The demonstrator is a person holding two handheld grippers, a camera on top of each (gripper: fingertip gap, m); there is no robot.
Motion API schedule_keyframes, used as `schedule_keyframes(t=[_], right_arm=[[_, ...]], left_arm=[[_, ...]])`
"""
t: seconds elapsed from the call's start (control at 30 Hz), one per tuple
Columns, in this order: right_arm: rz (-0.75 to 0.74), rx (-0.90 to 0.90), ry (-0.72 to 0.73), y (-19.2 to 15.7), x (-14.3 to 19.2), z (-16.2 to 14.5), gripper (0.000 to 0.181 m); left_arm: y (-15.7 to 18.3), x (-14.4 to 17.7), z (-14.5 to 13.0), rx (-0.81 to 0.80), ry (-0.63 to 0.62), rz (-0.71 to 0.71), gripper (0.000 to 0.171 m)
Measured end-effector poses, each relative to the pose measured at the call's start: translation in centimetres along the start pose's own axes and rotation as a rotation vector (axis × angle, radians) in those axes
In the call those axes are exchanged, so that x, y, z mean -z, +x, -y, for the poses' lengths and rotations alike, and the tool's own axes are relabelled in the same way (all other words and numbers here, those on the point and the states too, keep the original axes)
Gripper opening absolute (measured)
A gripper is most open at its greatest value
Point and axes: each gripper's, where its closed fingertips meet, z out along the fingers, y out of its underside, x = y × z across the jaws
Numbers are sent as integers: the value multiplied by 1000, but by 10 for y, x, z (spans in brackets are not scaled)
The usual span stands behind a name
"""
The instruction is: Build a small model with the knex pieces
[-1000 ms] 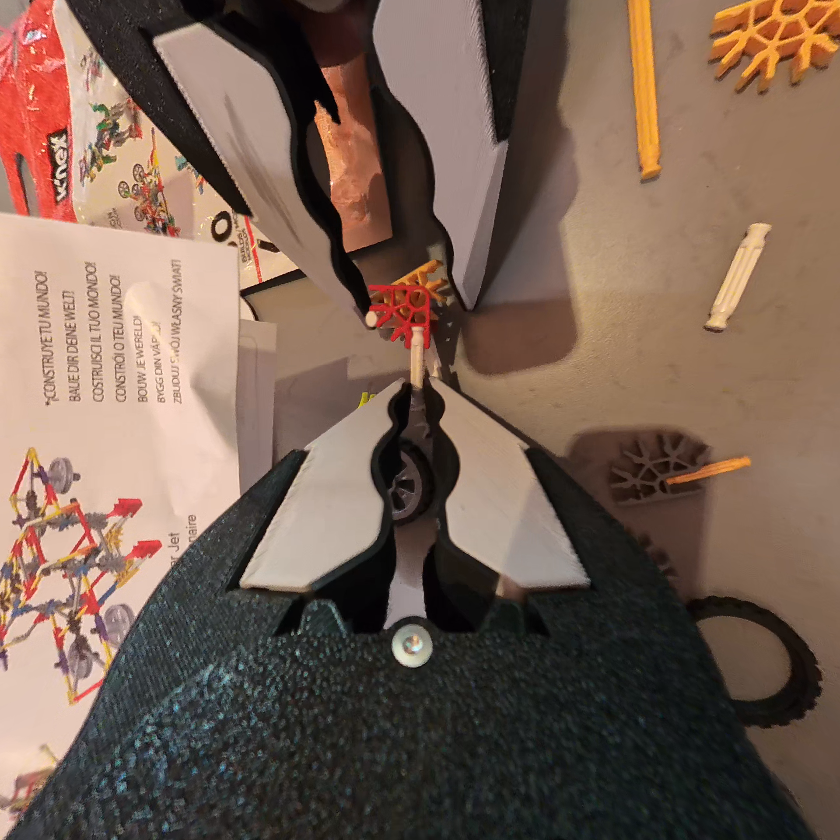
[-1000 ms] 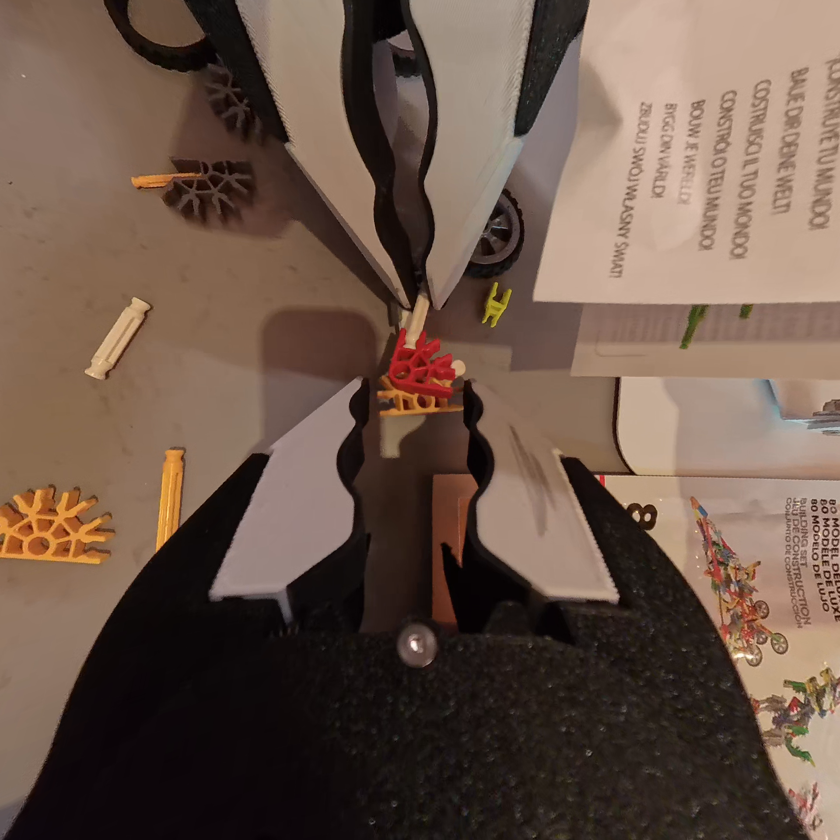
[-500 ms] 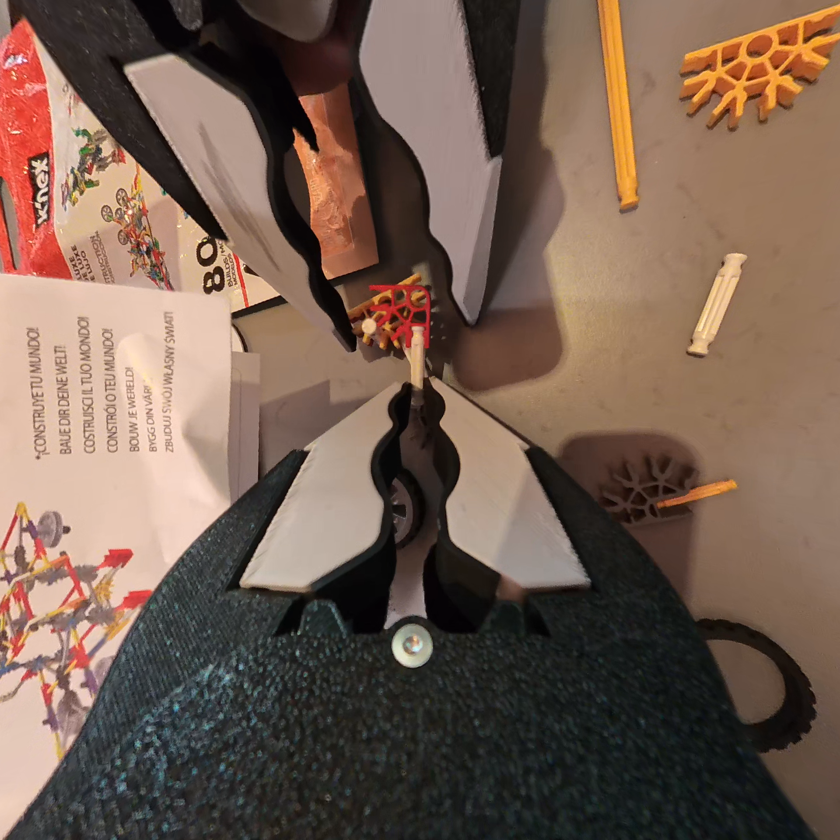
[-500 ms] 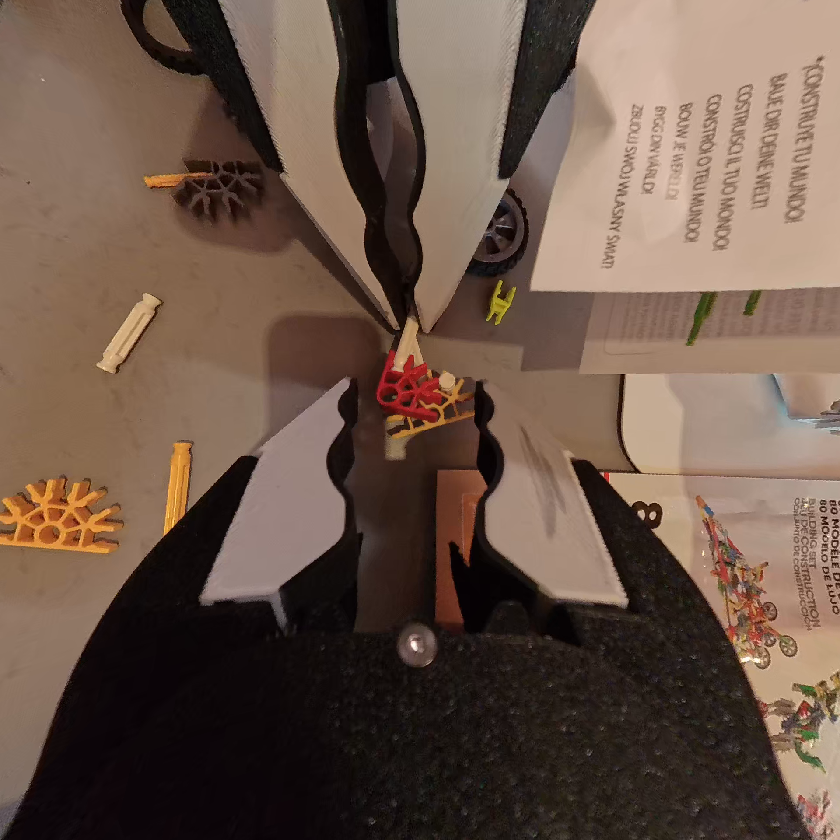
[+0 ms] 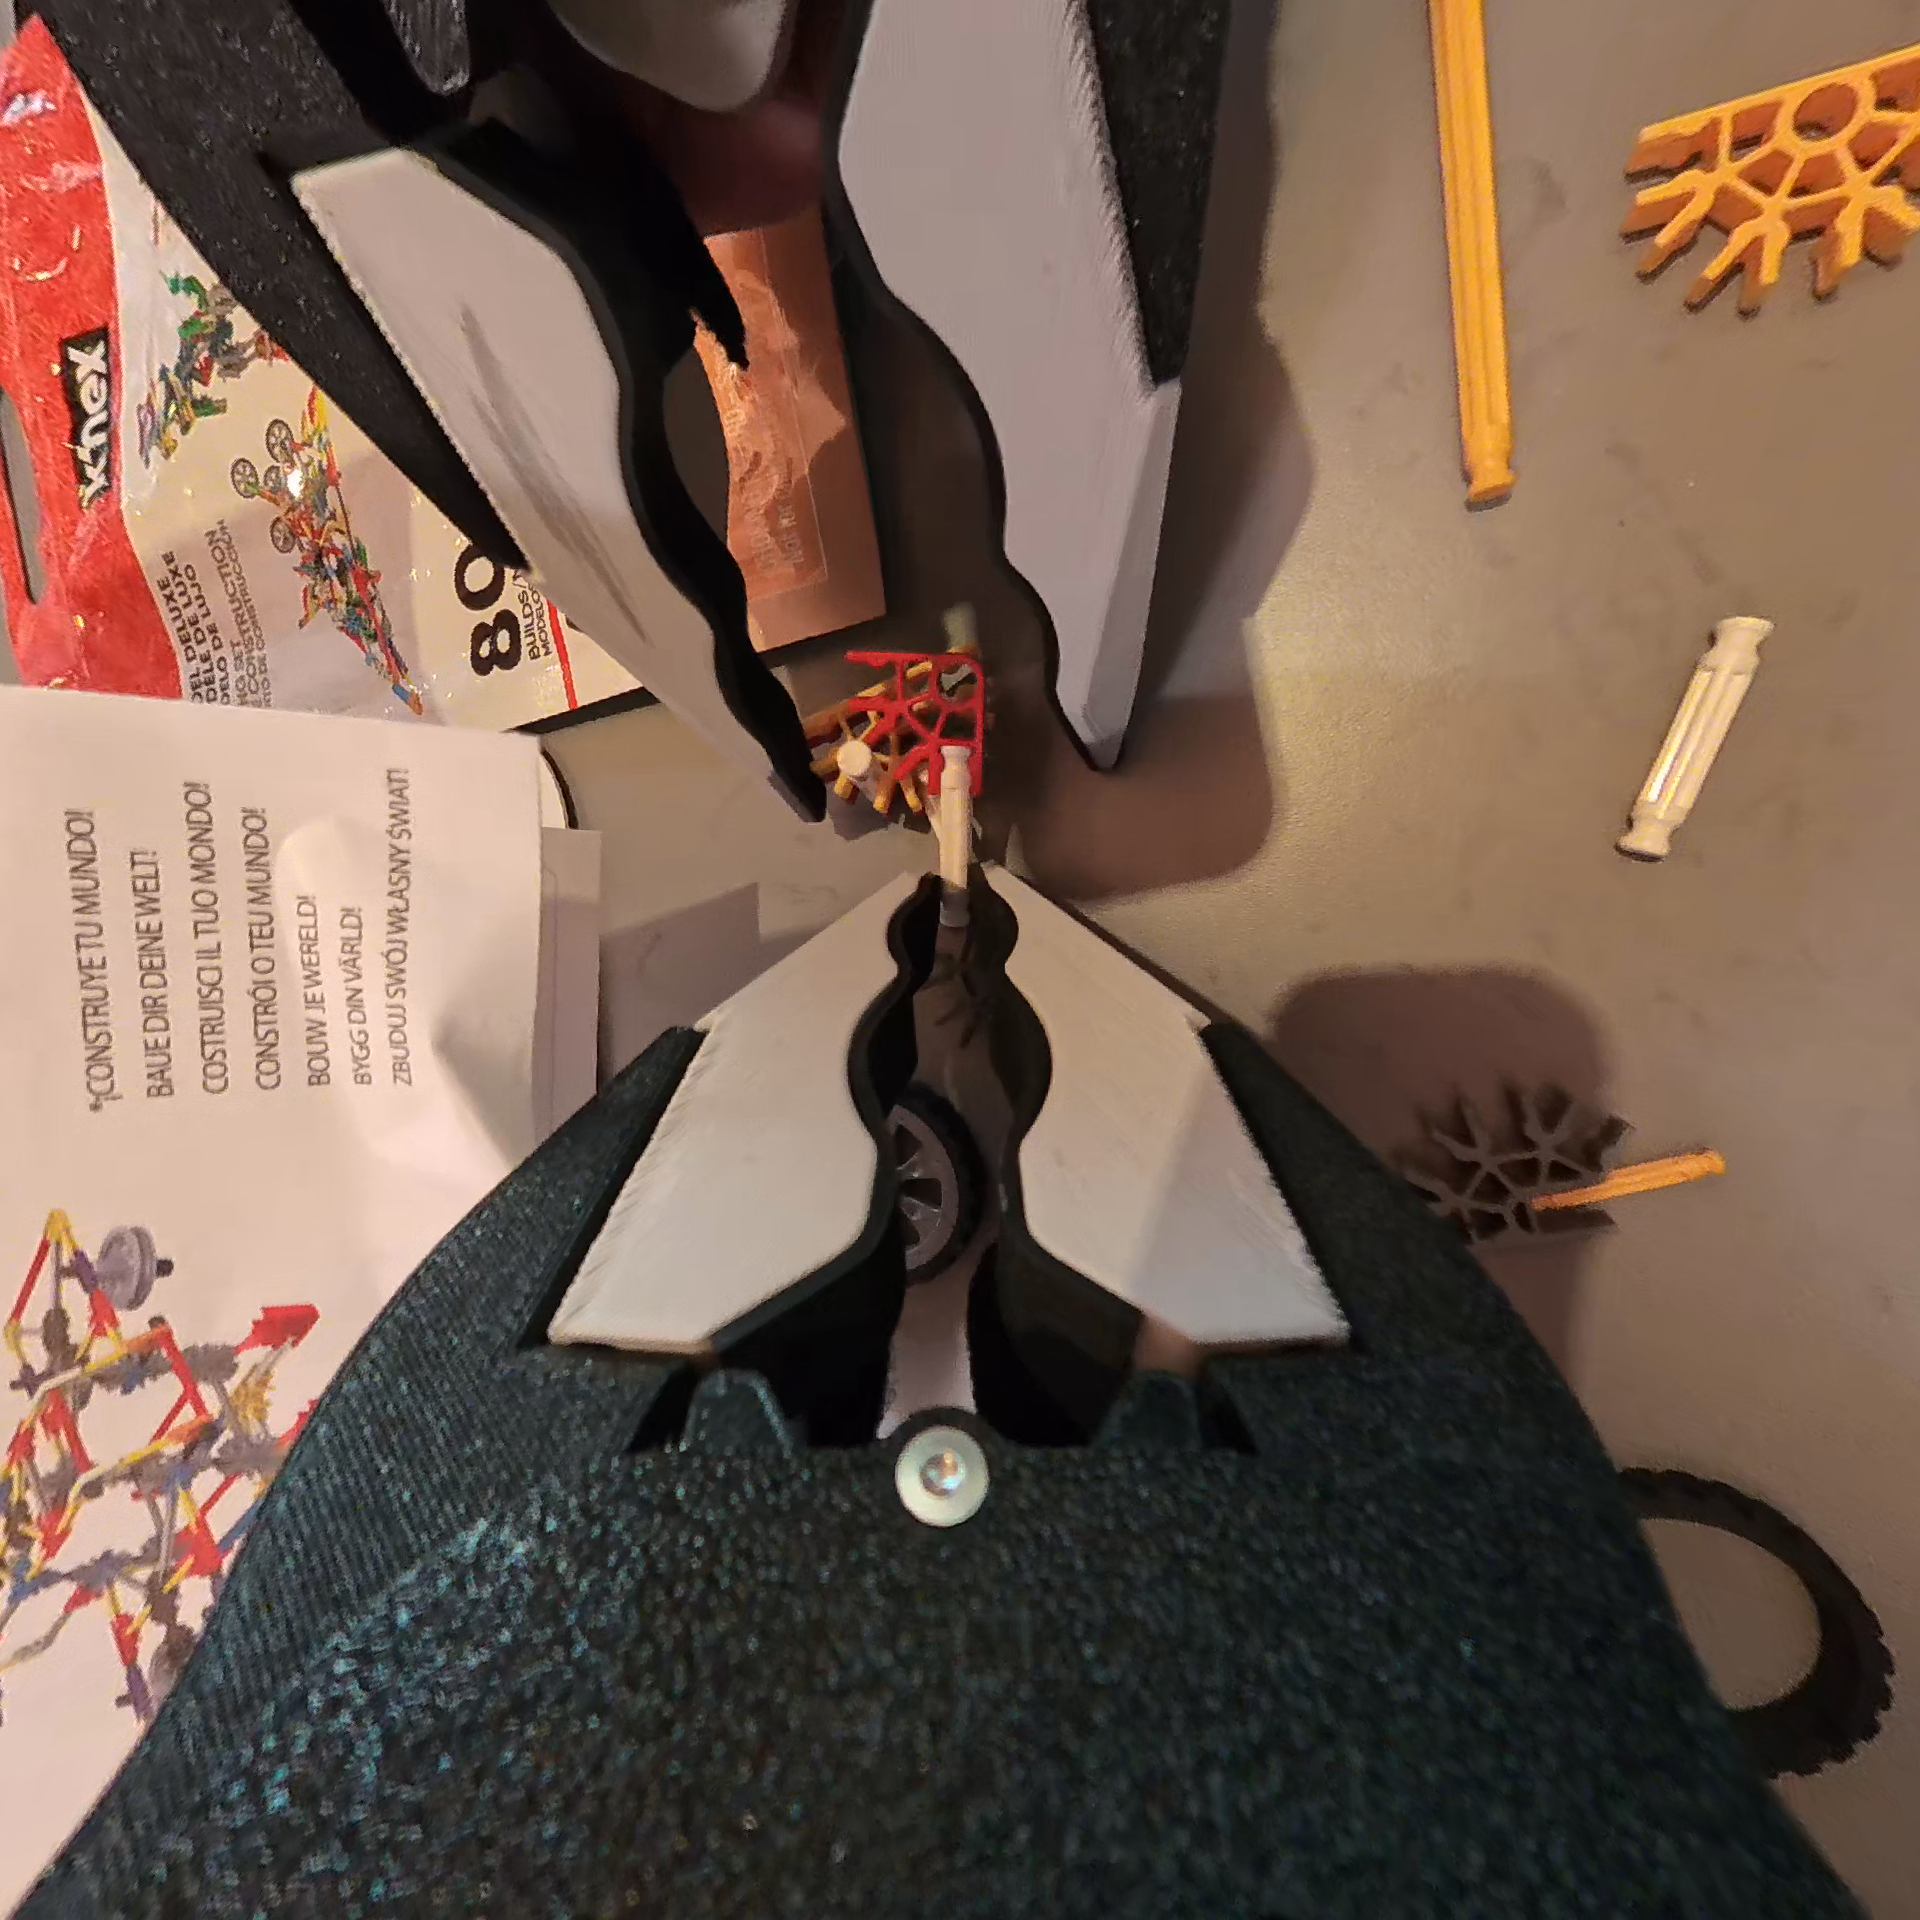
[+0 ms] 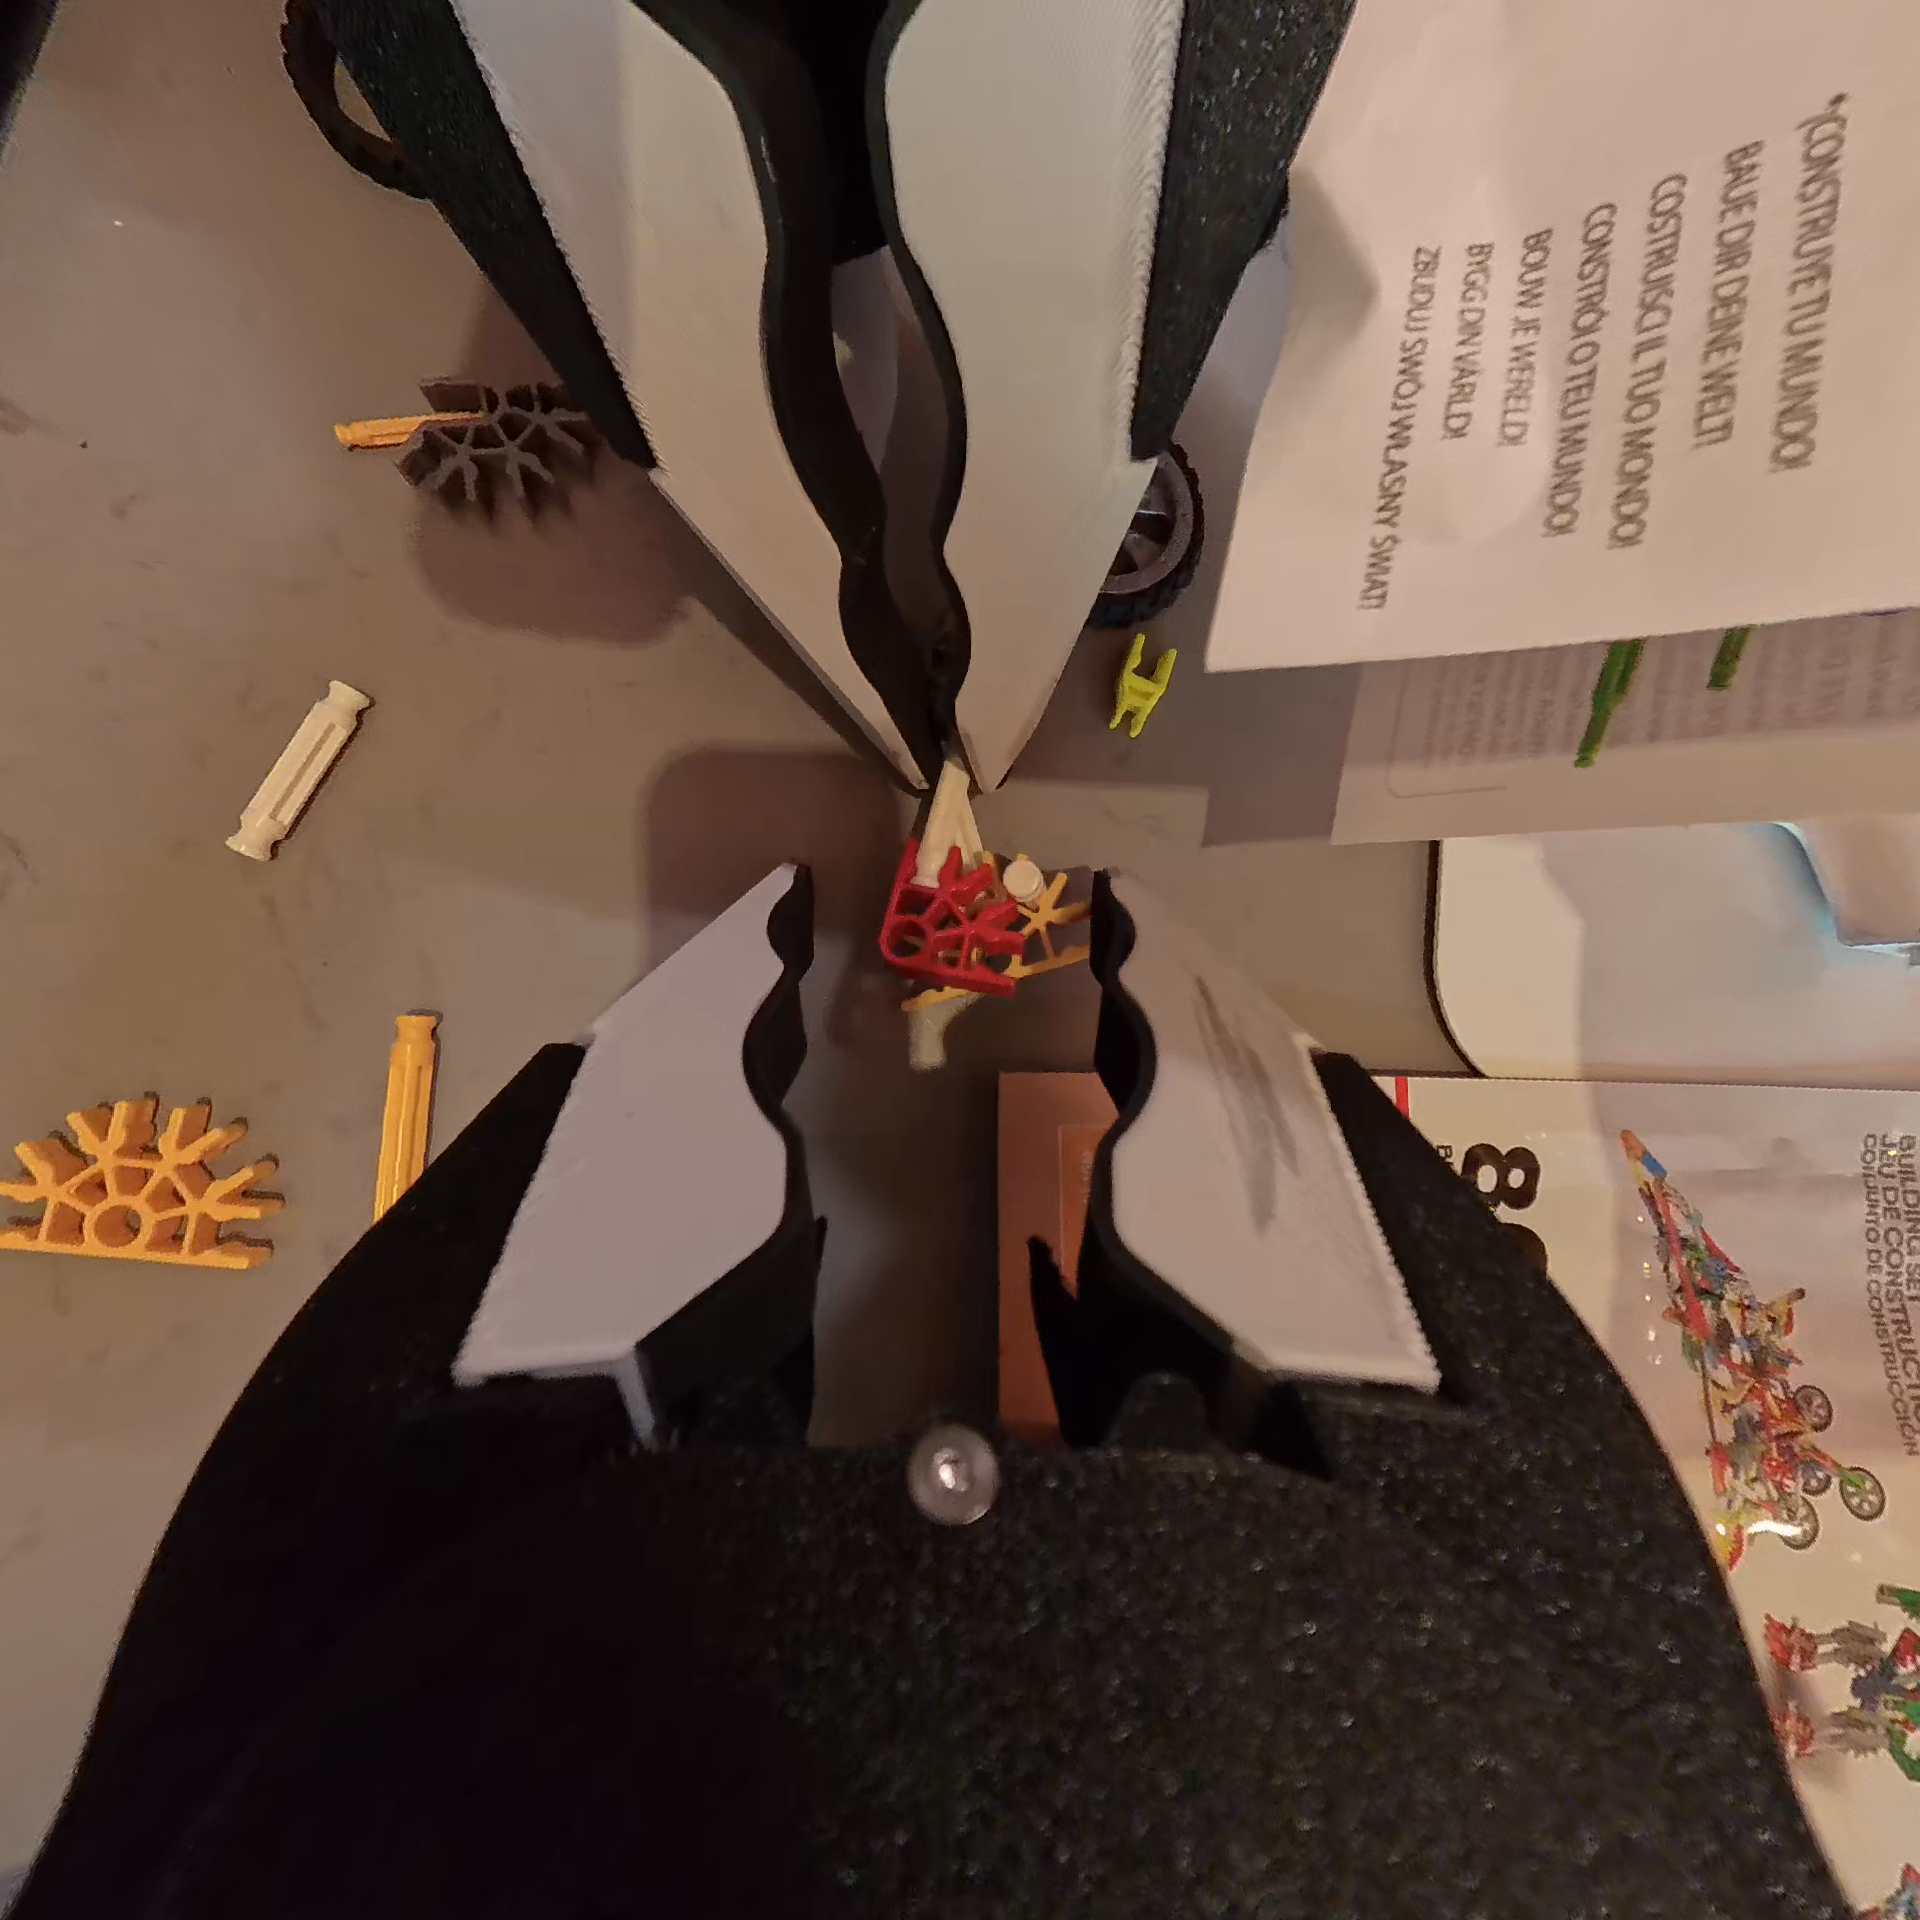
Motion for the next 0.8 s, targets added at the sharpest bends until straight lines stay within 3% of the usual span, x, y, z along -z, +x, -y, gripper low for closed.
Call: schedule_keyframes(t=[0.37, 0.8], right_arm=[[2, 10, 13, -2, 0, 2, 38], [33, 6, 40, -8, -2, 7, 35]], left_arm=[[0, 4, -5, 37, -18, -27, 5], [4, 7, -7, 29, -25, -53, 5]])
